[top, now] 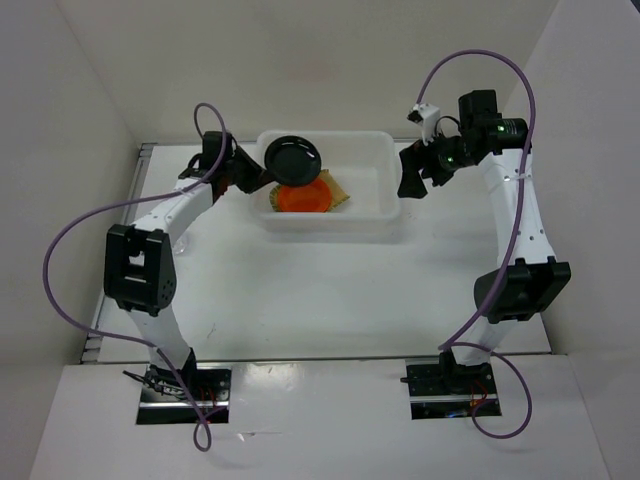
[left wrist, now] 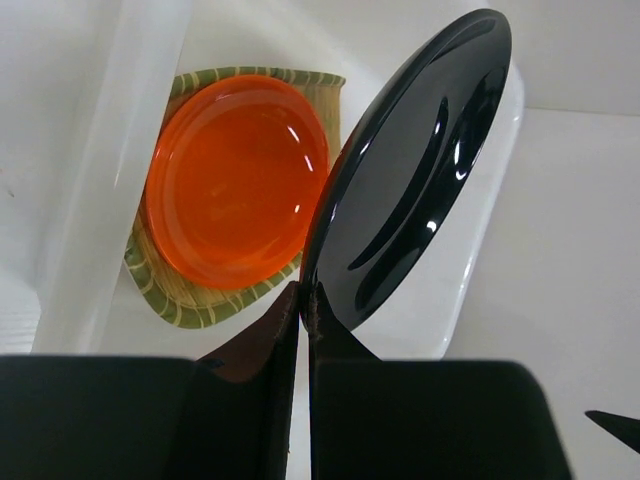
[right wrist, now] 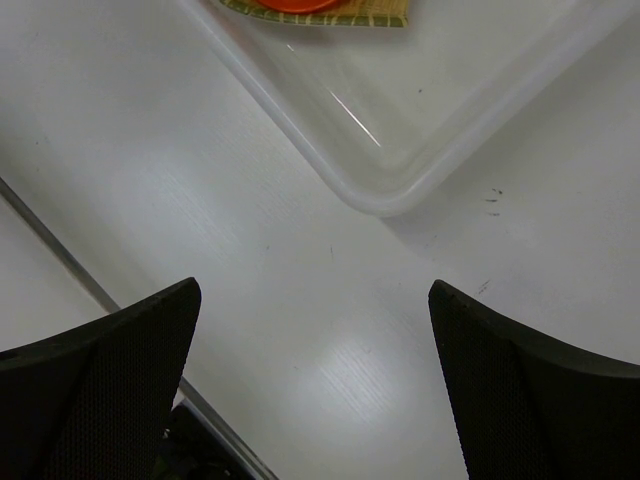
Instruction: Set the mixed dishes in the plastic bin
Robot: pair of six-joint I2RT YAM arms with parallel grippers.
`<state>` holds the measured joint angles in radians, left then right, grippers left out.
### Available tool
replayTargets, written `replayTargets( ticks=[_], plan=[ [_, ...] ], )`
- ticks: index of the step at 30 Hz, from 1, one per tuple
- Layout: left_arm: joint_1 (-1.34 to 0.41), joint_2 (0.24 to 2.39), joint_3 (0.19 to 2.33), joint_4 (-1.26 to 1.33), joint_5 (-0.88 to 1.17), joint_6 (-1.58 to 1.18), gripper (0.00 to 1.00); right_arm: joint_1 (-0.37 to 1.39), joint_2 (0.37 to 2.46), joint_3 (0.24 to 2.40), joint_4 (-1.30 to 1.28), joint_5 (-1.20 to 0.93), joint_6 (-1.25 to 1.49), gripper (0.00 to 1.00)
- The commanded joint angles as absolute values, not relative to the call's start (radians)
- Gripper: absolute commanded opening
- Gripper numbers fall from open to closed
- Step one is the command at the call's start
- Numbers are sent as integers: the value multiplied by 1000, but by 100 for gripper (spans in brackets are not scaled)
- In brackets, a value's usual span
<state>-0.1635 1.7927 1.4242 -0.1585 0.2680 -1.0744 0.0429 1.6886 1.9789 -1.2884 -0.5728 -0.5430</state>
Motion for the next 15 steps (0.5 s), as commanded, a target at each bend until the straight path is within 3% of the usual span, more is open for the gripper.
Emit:
replayTargets(
  ticks=[1,15],
  plan=[
    [-182,1838,1502,-138,296,-1046,0,35,1654,1971,-1296,-592,-561,99],
    [-249,2017,1621,-296,256,-1064,0,-2,1684,1970,-1296,-611,-561,99]
  ],
)
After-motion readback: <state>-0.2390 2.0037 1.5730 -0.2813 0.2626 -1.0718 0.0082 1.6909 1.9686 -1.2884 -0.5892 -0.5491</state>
